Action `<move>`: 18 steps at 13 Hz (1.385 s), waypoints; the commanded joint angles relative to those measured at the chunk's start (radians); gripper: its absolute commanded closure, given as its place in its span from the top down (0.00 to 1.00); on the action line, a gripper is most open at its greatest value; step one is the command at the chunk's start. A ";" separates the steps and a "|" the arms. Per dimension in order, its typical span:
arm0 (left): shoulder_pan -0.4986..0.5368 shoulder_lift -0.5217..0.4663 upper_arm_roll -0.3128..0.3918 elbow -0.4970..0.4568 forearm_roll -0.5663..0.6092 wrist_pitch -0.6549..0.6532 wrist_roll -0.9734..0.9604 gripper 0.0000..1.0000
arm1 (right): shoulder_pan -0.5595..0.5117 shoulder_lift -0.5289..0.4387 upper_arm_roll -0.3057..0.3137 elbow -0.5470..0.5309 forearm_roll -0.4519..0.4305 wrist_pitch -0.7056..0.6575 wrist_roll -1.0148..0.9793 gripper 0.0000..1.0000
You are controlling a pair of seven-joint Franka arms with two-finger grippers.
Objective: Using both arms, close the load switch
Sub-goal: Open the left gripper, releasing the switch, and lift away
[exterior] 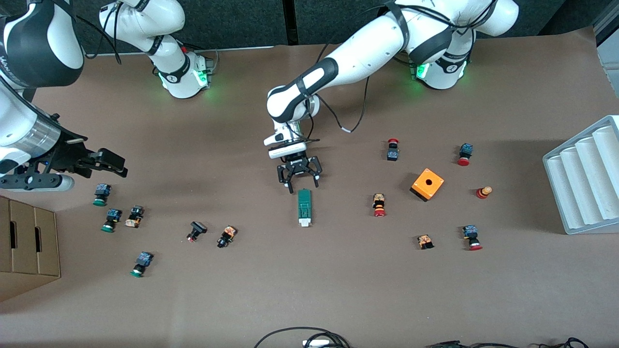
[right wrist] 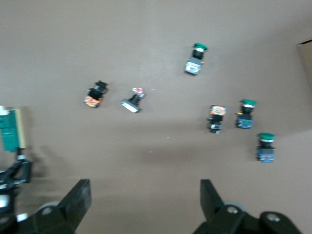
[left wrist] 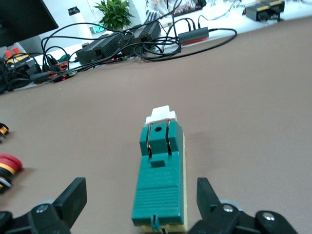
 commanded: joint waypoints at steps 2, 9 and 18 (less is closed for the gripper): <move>0.021 -0.084 0.002 -0.005 -0.140 0.044 0.228 0.99 | -0.018 0.012 -0.043 0.036 -0.035 -0.014 -0.069 1.00; 0.083 -0.204 0.001 -0.003 -0.398 0.101 0.710 0.99 | -0.040 0.014 -0.070 0.044 0.020 -0.012 -0.111 1.00; 0.230 -0.343 -0.005 0.024 -0.809 0.181 1.264 1.00 | -0.023 0.026 -0.065 0.046 0.037 -0.009 -0.002 1.00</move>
